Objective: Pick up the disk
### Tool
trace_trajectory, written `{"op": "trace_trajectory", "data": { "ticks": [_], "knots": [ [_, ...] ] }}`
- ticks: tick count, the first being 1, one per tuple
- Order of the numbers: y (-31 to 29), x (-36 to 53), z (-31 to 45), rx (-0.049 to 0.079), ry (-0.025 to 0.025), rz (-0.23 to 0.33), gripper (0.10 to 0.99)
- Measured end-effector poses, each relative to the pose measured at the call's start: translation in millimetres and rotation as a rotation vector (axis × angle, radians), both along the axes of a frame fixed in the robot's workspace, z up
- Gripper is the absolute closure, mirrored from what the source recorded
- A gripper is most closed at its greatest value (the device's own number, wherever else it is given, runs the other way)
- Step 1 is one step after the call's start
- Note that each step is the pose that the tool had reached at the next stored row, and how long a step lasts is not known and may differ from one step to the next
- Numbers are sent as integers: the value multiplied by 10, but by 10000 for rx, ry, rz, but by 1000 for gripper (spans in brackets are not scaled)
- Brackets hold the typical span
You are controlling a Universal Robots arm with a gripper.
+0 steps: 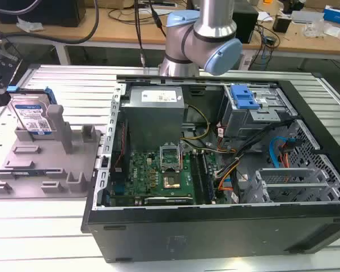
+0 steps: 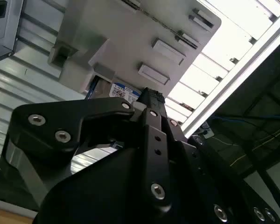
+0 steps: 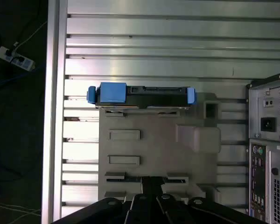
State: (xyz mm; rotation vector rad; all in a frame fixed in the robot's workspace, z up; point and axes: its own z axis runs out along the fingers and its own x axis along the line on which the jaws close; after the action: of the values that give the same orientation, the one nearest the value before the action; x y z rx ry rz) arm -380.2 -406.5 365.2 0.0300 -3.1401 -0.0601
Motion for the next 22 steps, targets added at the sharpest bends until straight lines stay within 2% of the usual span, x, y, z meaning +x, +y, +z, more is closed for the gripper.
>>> {"op": "trace_trajectory", "data": {
  "ticks": [8, 13, 16, 22],
  "knots": [
    [0, 0, 0, 0, 0, 3, 980],
    [0, 1, -1, -24, -17, 358, 980],
    [1, 0, -1, -28, -31, 1013, 980],
    [0, 0, -15, -52, -33, 3111, 980]
  ]
}}
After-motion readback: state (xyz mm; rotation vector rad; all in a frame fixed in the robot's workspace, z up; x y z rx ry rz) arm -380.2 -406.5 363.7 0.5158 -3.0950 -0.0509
